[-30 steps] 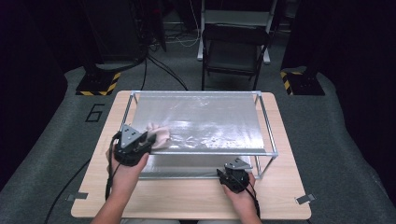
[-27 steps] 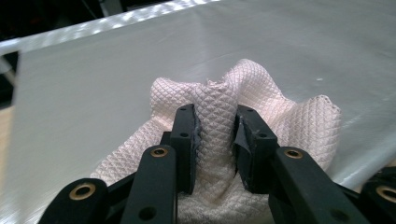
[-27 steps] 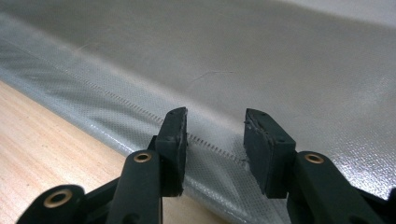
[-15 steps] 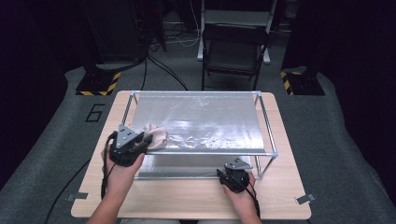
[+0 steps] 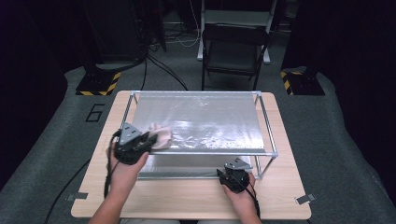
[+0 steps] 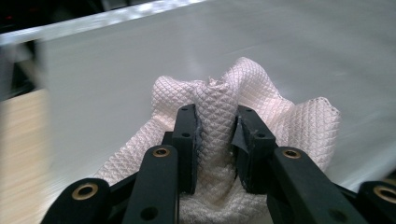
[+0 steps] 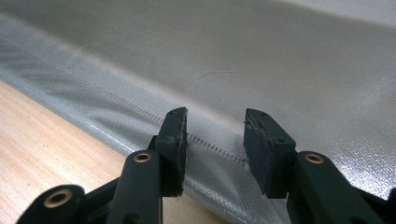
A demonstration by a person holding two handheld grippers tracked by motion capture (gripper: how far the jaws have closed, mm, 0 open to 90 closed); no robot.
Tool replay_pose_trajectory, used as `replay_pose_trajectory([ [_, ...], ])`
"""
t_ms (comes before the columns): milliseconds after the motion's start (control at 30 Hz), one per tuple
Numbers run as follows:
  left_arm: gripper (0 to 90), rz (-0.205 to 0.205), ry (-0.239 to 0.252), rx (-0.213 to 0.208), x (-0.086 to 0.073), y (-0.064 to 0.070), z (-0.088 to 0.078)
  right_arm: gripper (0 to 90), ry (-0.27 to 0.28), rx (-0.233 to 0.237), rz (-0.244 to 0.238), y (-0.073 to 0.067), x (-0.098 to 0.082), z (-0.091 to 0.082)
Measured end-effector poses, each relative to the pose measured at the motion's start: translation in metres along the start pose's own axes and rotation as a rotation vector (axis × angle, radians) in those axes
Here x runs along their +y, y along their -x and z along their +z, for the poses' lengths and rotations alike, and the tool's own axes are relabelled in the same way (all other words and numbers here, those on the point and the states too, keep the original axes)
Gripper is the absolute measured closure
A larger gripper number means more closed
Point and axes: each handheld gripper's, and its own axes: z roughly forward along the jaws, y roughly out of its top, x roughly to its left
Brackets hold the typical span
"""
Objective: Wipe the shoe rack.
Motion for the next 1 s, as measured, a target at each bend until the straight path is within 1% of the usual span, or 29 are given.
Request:
replay_pose_trajectory([
  [33, 71.6, 0.0, 0.0, 0.0, 0.0, 0.0, 0.0, 59.4, 0.0, 0.0, 0.0, 0.0, 0.0, 0.0],
  [67, 71.5, 0.03, 0.001, -0.034, 0.006, 0.019, 0.01, 59.4, -0.003, 0.001, 0.013, -0.001, 0.0, 0.0],
  [100, 71.4, 0.03, 0.001, -0.034, 0.006, 0.019, 0.01, 59.4, -0.003, 0.001, 0.013, -0.001, 0.0, 0.0],
  [133, 71.4, 0.05, -0.002, -0.05, 0.008, 0.026, 0.013, 59.4, -0.003, 0.002, 0.014, -0.001, 0.0, 0.0],
  [167, 71.5, 0.07, 0.008, -0.052, 0.011, 0.038, 0.019, 59.4, -0.003, 0.002, 0.015, -0.001, 0.0, 0.0],
  [200, 71.5, 0.089, 0.002, -0.044, 0.012, 0.04, 0.02, 59.4, 0.001, 0.012, 0.025, -0.001, 0.0, 0.0],
  [267, 71.5, 0.086, 0.009, -0.041, 0.012, 0.041, 0.021, 59.4, 0.001, 0.012, 0.025, -0.001, 0.0, 0.0],
  [300, 71.4, 0.081, 0.005, -0.049, 0.012, 0.038, 0.02, 59.4, 0.002, 0.001, 0.003, 0.0, 0.0, 0.0],
  [333, 71.4, 0.077, -0.004, -0.019, 0.009, 0.03, 0.015, 59.4, -0.003, 0.005, 0.015, -0.001, 0.0, 0.0],
  [367, 71.4, 0.077, -0.004, -0.019, 0.009, 0.03, 0.015, 59.4, -0.003, 0.005, 0.015, -0.001, 0.0, 0.0],
  [400, 71.4, 0.065, 0.002, 0.019, 0.004, 0.018, 0.008, 59.4, -0.005, 0.009, 0.024, -0.002, -0.001, 0.0],
  [433, 71.4, 0.065, 0.002, 0.019, 0.004, 0.018, 0.008, 59.4, -0.005, 0.009, 0.024, -0.002, -0.001, 0.0],
  [467, 71.4, 0.053, -0.009, 0.049, -0.002, 0.002, -0.002, 59.4, -0.003, 0.012, 0.025, -0.002, -0.001, 0.0],
  [500, 71.4, 0.053, -0.009, 0.049, -0.002, 0.002, -0.002, 59.4, -0.004, 0.01, 0.024, -0.002, -0.001, 0.0],
  [533, 71.4, 0.019, -0.006, 0.092, -0.007, -0.013, -0.011, 59.4, -0.005, 0.008, 0.024, -0.002, -0.001, 0.0],
  [567, 71.4, 0.019, -0.006, 0.092, -0.007, -0.013, -0.011, 59.4, -0.005, 0.008, 0.024, -0.002, -0.001, 0.0],
  [600, 71.4, -0.01, -0.002, 0.13, -0.011, -0.026, -0.019, 59.4, -0.005, 0.007, 0.024, -0.002, -0.001, 0.0],
  [633, 71.4, -0.01, -0.002, 0.13, -0.011, -0.026, -0.019, 59.4, -0.005, 0.007, 0.024, -0.002, -0.001, 0.0],
  [667, 71.3, -0.032, 0.001, 0.149, -0.015, -0.036, -0.025, 59.4, -0.005, 0.006, 0.024, -0.002, -0.001, 0.0],
  [700, 71.3, -0.032, 0.001, 0.149, -0.015, -0.036, -0.025, 59.4, -0.005, 0.006, 0.024, -0.002, -0.001, 0.0],
  [733, 71.3, -0.045, -0.003, 0.145, -0.017, -0.04, -0.028, 59.4, -0.003, 0.017, 0.031, -0.003, -0.001, 0.001],
  [767, 71.3, -0.044, -0.004, 0.152, -0.016, -0.038, -0.027, 59.5, -0.003, 0.017, 0.031, -0.003, -0.001, 0.001],
  [800, 71.3, -0.033, -0.008, 0.148, -0.015, -0.034, -0.025, 59.5, -0.003, 0.017, 0.031, -0.003, -0.001, 0.001],
  [833, 71.3, -0.033, -0.008, 0.148, -0.015, -0.034, -0.025, 59.5, -0.003, 0.017, 0.031, -0.003, -0.001, 0.001],
  [867, 71.4, -0.019, -0.005, 0.117, -0.011, -0.024, -0.018, 59.4, -0.003, 0.016, 0.031, -0.003, -0.001, 0.001],
  [900, 71.3, -0.019, -0.005, 0.117, -0.011, -0.024, -0.018, 59.4, -0.003, 0.016, 0.031, -0.003, -0.001, 0.001],
  [933, 71.4, 0.009, -0.008, 0.074, -0.005, -0.009, -0.008, 59.4, -0.003, 0.017, 0.031, -0.003, -0.001, 0.001],
  [967, 71.3, 0.038, -0.011, 0.056, -0.002, 0.001, -0.003, 59.4, -0.003, 0.017, 0.031, -0.002, -0.001, 0.001],
  [1000, 71.3, 0.061, -0.005, 0.047, 0.001, 0.011, 0.003, 59.5, -0.004, 0.018, 0.031, -0.002, -0.001, 0.001],
])
